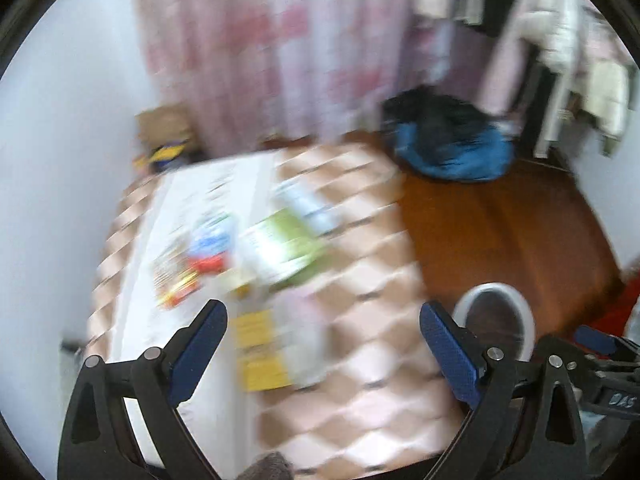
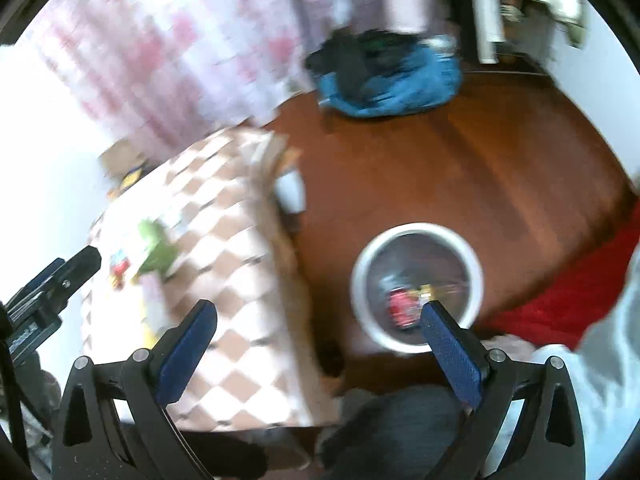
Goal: Collect trash
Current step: 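Grasp the yellow box with the left tool while the right tool grasps the white-pink box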
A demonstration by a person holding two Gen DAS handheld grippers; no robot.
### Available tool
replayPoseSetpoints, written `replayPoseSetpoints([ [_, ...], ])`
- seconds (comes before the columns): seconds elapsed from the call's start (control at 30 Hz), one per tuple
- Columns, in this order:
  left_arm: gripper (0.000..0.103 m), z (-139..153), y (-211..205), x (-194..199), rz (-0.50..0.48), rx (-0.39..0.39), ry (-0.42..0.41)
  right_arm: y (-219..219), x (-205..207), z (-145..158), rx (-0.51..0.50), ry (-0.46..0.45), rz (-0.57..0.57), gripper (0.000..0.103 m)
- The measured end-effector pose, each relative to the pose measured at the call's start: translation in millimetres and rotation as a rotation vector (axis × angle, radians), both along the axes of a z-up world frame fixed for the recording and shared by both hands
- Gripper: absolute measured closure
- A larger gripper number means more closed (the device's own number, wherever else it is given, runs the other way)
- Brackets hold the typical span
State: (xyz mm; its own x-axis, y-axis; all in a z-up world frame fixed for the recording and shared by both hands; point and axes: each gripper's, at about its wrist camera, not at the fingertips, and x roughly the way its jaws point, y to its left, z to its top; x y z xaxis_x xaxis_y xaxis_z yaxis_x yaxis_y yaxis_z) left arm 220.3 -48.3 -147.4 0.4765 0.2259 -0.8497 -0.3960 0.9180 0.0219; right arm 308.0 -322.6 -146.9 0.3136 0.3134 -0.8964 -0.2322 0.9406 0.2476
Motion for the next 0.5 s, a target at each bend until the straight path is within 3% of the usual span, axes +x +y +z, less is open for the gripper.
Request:
replayPoseSetpoints([
  [0.13, 0.005, -50, 65, -39, 0.161, -0.006, 0.095, 85, -13, -35, 0.057, 0.072, 0.12, 0.0],
  [0.23, 0.005, -82, 99, -59, 0.246, 0.002, 0.152, 144, -22, -67, 0.064, 0.12, 0.202, 0.001],
  [0.33, 0.005, -115, 129, -75, 0.305, -0.04, 0.216, 200, -25, -100, 0.058, 0.16, 0.256, 0.002],
  [0.4, 0.005, -132, 142, -83, 0.33, -0.073, 0.24, 230, -21, -117, 0.029, 0.162, 0.269, 0.016],
  [0.5, 0.005, -142, 146, -85, 0.334, -0.078, 0.255, 262, -17, -139, 0.003, 0.196, 0.295, 0.018],
])
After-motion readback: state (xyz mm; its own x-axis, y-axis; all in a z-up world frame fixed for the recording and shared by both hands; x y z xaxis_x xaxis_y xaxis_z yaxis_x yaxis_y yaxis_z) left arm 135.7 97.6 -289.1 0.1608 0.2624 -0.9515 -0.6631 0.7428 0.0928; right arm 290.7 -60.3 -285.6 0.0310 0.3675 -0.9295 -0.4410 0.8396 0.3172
